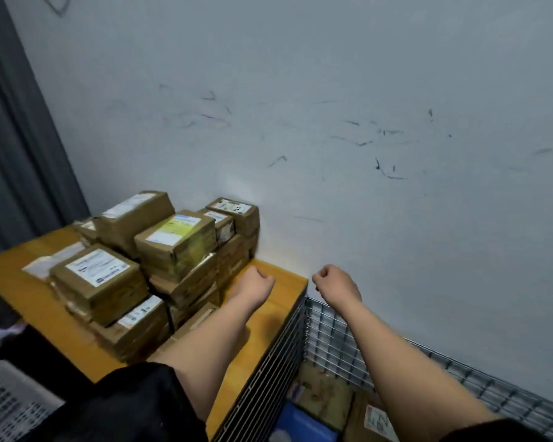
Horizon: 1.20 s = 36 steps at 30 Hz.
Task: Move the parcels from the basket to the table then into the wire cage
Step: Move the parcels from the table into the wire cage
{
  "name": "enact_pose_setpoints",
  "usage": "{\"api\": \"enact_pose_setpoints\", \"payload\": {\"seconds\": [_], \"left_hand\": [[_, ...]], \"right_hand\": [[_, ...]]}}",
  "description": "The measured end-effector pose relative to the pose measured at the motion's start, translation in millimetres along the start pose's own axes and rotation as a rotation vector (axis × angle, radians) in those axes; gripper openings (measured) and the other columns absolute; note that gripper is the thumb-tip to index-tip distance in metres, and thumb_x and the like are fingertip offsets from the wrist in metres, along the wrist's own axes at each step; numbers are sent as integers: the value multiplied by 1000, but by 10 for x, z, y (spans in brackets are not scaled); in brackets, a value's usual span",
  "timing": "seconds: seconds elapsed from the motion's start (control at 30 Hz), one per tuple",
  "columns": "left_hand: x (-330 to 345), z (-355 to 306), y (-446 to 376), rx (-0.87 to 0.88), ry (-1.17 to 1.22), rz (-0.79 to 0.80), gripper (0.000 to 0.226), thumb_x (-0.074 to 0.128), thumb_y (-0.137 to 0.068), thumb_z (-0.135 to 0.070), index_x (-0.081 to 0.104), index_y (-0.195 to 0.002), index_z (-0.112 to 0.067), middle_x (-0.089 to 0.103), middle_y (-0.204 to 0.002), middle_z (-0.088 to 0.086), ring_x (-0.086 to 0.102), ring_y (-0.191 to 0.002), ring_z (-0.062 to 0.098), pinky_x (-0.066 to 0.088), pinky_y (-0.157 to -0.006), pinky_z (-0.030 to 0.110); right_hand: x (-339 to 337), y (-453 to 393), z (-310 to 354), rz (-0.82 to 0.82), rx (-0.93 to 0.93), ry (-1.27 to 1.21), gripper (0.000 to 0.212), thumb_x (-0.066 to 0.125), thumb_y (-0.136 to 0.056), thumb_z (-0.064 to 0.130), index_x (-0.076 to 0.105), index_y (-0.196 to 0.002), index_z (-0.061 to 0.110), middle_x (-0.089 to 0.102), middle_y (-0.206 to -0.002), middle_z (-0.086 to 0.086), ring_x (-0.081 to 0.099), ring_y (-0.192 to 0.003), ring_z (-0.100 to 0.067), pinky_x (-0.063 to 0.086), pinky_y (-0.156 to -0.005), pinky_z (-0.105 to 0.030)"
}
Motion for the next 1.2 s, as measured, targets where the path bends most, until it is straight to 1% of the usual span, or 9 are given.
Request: {"api": "enact_pose_setpoints", "payload": {"seconds": [0.13, 0.3, 0.37, 0.43, 0.53, 0.63, 0.73, 1.0, 1.2], "left_hand": [[-318, 132, 63, -25, 55, -68, 21, 50, -89, -36, 52, -99, -18, 63, -108, 9, 60, -98, 30, 45, -76, 34], [-726, 299, 60, -86, 94, -195, 30, 51, -89, -37, 53, -111, -17, 61, -111, 7, 58, -98, 27, 48, -84, 34], [-897, 362, 31, -120, 91, -239, 41, 52, -89, -37, 49, -123, -13, 57, -123, 11, 55, -107, 30, 46, -90, 36], [-1053, 434, -33, -180, 88, -283, 57, 52, -90, -39, 39, -137, -11, 45, -137, 14, 49, -120, 34, 44, -99, 41], [-1282, 538, -145, -275, 93, -322, 69, 50, -91, -41, 24, -146, -9, 30, -145, 18, 40, -128, 37, 38, -105, 44], [-1475, 672, -295, -325, 107, -327, 77, 49, -92, -45, 14, -149, -7, 21, -149, 18, 32, -133, 37, 32, -108, 42], [-1646, 828, -493, -349, 118, -322, 78, 51, -91, -44, 15, -148, -4, 19, -149, 19, 30, -134, 37, 31, -109, 41], [-1846, 1129, -1023, -421, 324, -230, 79, 56, -88, -42, 18, -145, -4, 22, -148, 16, 34, -132, 36, 33, -108, 43], [-1819, 1241, -1263, -403, 405, -262, 80, 57, -88, -38, 14, -148, -8, 19, -150, 15, 29, -135, 35, 29, -109, 41]], "right_hand": [[40, 26, 339, 1, -93, 64, 11, 49, -91, 31, 55, -87, 23, 66, -102, -1, 60, -94, -25, 39, -70, -28], [170, 25, 668, 30, -175, 77, 12, 49, -90, 32, 56, -88, 23, 68, -103, -2, 62, -92, -25, 40, -68, -28], [231, 21, 809, 32, -206, 87, 12, 50, -91, 32, 56, -90, 22, 67, -104, -3, 61, -93, -25, 40, -69, -28], [310, 2, 933, 42, -230, 95, 11, 49, -92, 32, 55, -92, 22, 66, -106, -4, 59, -93, -24, 41, -70, -29], [481, -58, 1136, 89, -259, 93, 21, 50, -93, 35, 55, -107, 20, 61, -116, -6, 57, -103, -25, 47, -81, -33], [686, -156, 1349, 146, -256, 77, 49, 53, -92, 41, 47, -133, 15, 52, -133, -9, 53, -117, -29, 47, -95, -38], [930, -276, 1571, 183, -225, 38, 64, 53, -92, 44, 34, -144, 13, 44, -143, -11, 48, -126, -32, 43, -104, -44], [1511, -685, 2162, 177, -102, -101, 78, 54, -91, 50, 22, -150, 12, 30, -151, -16, 37, -135, -37, 33, -112, -47], [1827, -988, 2384, 168, -24, -176, 82, 57, -89, 47, 17, -152, 12, 28, -153, -16, 34, -137, -38, 31, -113, -47]]}}
Point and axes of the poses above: each hand's wrist, its own y-axis away from the middle knuckle, its own x-axis out of the palm, z = x × y, the point moved 1 cm from there along -y, towards the middle knuckle
